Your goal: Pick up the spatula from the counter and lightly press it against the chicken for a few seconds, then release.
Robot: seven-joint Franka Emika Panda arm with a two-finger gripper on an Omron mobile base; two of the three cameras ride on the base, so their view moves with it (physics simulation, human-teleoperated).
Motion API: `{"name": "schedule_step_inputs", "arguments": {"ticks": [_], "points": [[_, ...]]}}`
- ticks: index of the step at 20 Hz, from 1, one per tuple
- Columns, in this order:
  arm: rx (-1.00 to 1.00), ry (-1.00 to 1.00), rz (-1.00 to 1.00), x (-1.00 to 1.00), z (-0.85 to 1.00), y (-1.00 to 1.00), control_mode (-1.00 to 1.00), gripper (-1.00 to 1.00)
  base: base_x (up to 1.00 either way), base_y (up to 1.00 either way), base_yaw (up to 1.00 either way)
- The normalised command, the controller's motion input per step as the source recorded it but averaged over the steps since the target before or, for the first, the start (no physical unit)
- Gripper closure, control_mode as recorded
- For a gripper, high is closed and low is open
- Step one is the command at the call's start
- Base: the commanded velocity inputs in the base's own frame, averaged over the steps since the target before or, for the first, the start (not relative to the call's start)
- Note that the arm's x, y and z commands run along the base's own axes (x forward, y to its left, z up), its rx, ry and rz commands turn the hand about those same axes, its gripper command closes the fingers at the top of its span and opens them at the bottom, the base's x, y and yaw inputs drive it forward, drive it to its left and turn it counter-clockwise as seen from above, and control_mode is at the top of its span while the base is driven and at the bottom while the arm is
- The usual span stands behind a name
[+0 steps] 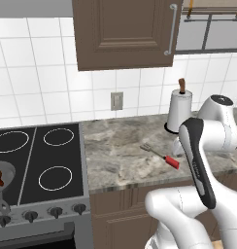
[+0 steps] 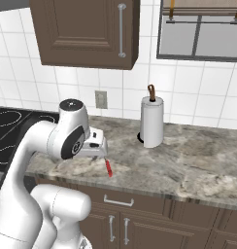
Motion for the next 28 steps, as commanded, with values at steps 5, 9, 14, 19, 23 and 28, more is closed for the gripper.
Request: {"name": "schedule_step_inputs", "arguments": {"ticks": [5,9,14,19,23,28], "points": [[-0.01,0.00,0.00,0.20,-0.18,0.00,-1.00,-1.00,0.00,0.00,0.00],[0.00,0.00,0.00,0.16,-0.16,0.00,-1.00,-1.00,0.00,0.00,0.00],[0.00,0.00,0.00,0.09,-0.09,-0.04,-1.00,-1.00,0.00,0.00,0.00],[0.00,0.00,0.00,0.04,-0.04,-0.06,-1.00,-1.00,0.00,0.00,0.00],[0.00,0.00,0.00,0.01,-0.03,-0.08,-1.00,-1.00,0.00,0.00,0.00],[0.00,0.00,0.00,0.06,-0.10,-0.05,-1.00,-1.00,0.00,0.00,0.00]]}}
